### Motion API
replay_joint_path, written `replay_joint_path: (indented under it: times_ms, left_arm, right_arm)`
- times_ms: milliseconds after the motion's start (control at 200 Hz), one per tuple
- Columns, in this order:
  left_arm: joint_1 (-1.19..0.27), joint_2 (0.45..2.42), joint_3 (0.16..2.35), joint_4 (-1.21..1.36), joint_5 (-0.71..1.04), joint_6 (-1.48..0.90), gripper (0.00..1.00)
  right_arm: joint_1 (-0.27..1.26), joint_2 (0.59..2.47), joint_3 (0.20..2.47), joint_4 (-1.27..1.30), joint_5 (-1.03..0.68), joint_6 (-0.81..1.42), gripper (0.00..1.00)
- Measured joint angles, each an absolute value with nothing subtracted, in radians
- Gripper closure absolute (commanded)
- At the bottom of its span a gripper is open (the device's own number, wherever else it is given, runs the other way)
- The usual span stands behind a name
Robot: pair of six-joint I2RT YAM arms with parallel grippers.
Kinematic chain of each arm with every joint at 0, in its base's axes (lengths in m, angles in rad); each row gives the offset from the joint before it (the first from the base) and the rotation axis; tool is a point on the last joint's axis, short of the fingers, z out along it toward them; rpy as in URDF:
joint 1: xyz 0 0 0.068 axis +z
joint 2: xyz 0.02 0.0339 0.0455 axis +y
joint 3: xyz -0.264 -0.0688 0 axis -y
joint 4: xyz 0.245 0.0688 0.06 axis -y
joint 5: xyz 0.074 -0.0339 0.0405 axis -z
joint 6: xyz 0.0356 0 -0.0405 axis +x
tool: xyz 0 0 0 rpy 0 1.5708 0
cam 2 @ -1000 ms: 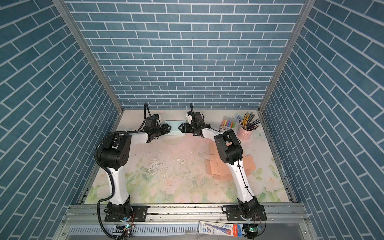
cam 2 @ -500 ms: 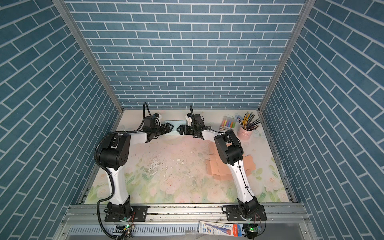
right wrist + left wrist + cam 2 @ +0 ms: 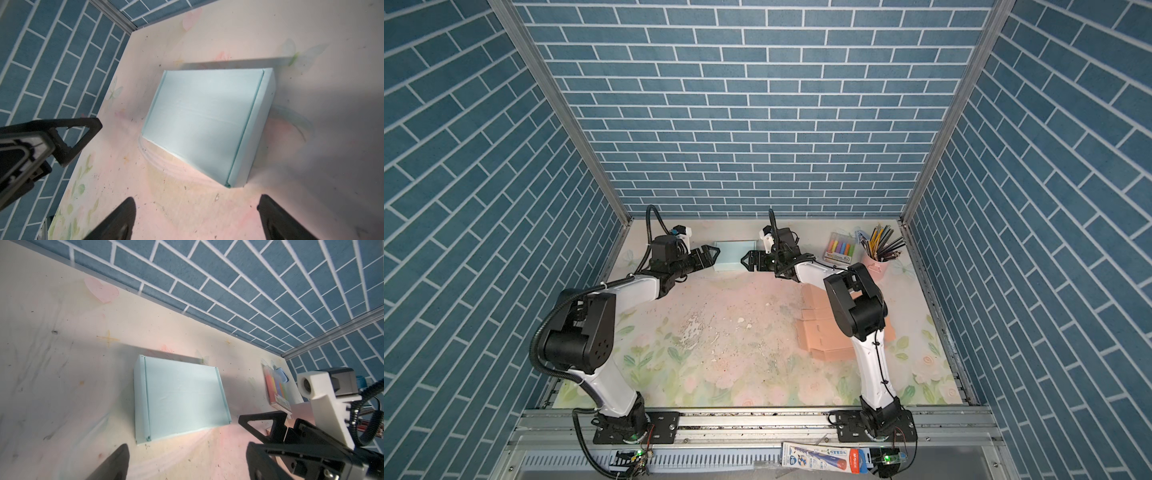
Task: Fold the paper box
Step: 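Open both grippers to release the box and lift them away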
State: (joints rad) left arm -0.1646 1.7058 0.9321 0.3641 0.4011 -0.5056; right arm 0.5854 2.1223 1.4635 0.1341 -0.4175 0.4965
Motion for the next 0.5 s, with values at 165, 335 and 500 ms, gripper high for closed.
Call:
replay_joint_path:
  times_ms: [165, 335, 500]
  left_arm:
    - [-0.204, 1.545, 0.783, 0.356, 0.388, -0.512, 0.12]
    - [-0.289, 1.378, 0.663, 0.337, 0.366, -0.513, 0.12]
    - [-0.368, 1.232, 0.589, 0.299, 0.342, -0.513, 0.12]
  right_arm:
    - [0.59, 1.965, 1.339, 0.087, -0.356, 0.456, 0.08]
    - [0.596, 1.837, 1.244, -0.019, -0.252, 0.405, 0.1]
    - [0.596, 1.774, 1.183, -0.124, -0.131, 0.365, 0.15]
